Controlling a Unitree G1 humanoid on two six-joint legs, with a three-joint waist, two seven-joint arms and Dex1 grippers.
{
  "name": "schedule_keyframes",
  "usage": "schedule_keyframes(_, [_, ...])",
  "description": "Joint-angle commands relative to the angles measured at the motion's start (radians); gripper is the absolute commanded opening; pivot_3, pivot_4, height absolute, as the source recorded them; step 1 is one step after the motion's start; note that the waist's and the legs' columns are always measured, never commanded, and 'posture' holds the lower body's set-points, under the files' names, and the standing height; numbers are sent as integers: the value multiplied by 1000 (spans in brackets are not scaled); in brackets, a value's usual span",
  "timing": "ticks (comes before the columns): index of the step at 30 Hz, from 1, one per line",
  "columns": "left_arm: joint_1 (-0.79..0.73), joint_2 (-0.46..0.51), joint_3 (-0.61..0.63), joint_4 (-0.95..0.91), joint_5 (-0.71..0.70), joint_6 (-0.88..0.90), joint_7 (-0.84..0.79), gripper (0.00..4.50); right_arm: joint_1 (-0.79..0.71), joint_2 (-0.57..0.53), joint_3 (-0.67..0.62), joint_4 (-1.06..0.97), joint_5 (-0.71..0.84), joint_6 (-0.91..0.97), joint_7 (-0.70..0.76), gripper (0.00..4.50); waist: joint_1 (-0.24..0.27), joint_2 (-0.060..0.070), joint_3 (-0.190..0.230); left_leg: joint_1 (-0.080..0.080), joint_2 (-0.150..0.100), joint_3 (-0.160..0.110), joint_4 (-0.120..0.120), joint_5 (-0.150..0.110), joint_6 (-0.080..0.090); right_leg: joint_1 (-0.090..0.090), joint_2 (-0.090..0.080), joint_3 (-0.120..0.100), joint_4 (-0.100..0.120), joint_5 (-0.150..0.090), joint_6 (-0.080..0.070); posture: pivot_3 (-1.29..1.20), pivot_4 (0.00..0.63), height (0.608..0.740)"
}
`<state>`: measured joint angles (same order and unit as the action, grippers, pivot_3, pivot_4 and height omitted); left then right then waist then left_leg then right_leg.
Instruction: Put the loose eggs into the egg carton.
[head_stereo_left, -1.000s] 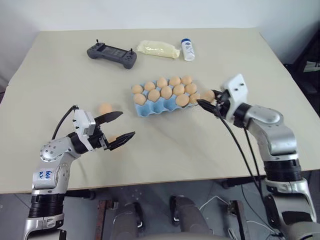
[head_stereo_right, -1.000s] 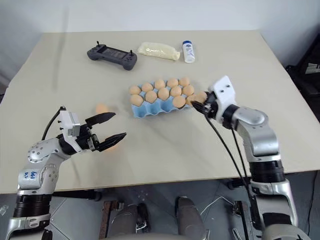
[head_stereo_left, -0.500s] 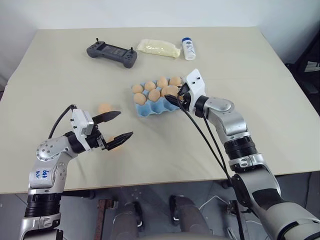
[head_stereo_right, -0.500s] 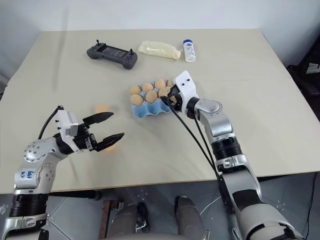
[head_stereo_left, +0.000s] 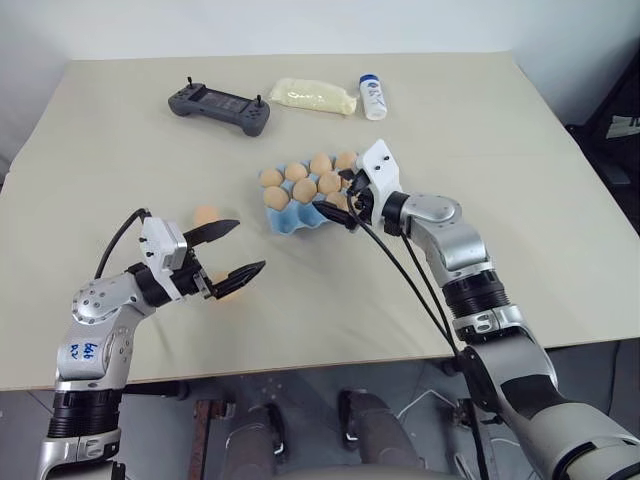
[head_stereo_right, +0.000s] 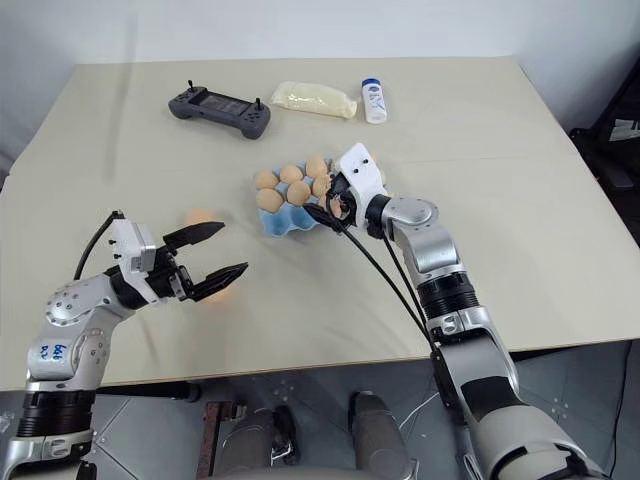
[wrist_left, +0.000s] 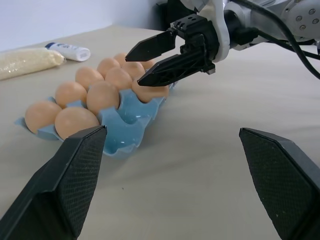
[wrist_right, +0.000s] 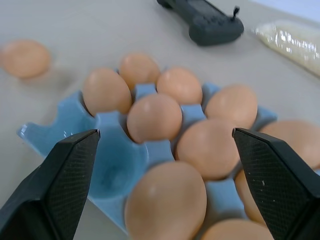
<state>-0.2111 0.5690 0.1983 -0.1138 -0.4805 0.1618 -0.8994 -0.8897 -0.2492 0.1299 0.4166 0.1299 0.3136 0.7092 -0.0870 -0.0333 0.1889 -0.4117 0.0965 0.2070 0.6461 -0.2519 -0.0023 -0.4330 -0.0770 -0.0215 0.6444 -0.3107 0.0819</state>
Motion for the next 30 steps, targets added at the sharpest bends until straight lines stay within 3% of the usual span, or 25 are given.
schedule_keyframes(1, [11, 19, 46, -61, 4, 3, 53, 4500, -3, -50, -49, -92, 47, -11, 54, 4470, 1, 0, 0, 0, 0, 0, 0, 0, 0, 0, 0, 0, 0, 0, 0, 0, 150, 740])
schedule_keyframes(9, [68, 5, 141, -190, 39, 160, 337, 4500, 129, -234, -107, -197, 180, -92, 363, 4470, 4, 0, 0, 0, 0, 0, 0, -1, 1, 1, 0, 0, -3, 0, 0, 0, 150, 740])
schedule_keyframes(13, [103, -48, 179, -284, 67, 258, 527, 4500, 180, -286, -140, -193, 281, -111, 541, 4470, 1, 0, 0, 1, 0, 0, 1, -1, 2, 2, 0, 0, -2, 0, 0, 0, 150, 740])
schedule_keyframes(19, [224, -175, 193, -566, 50, 417, 750, 4500, 189, -314, -144, -138, 352, -130, 735, 4470, 2, 0, 0, 5, 0, 0, 1, -1, 2, 5, 0, 1, -1, 0, 0, 0, 150, 740])
schedule_keyframes(23, [305, -241, 185, -698, 40, 483, 826, 4500, 154, -306, -124, -66, 327, -154, 791, 4470, 4, 0, 0, 5, 0, -1, 1, -3, -1, 6, 0, 1, -1, 0, 0, 0, 150, 740])
schedule_keyframes(30, [397, -307, 31, -813, 153, 604, 969, 4500, 90, -279, -78, 27, 335, -170, 892, 4470, 2, 0, 0, 5, -1, -2, 3, -3, -2, 7, -2, 2, -1, 0, -2, 0, 150, 740])
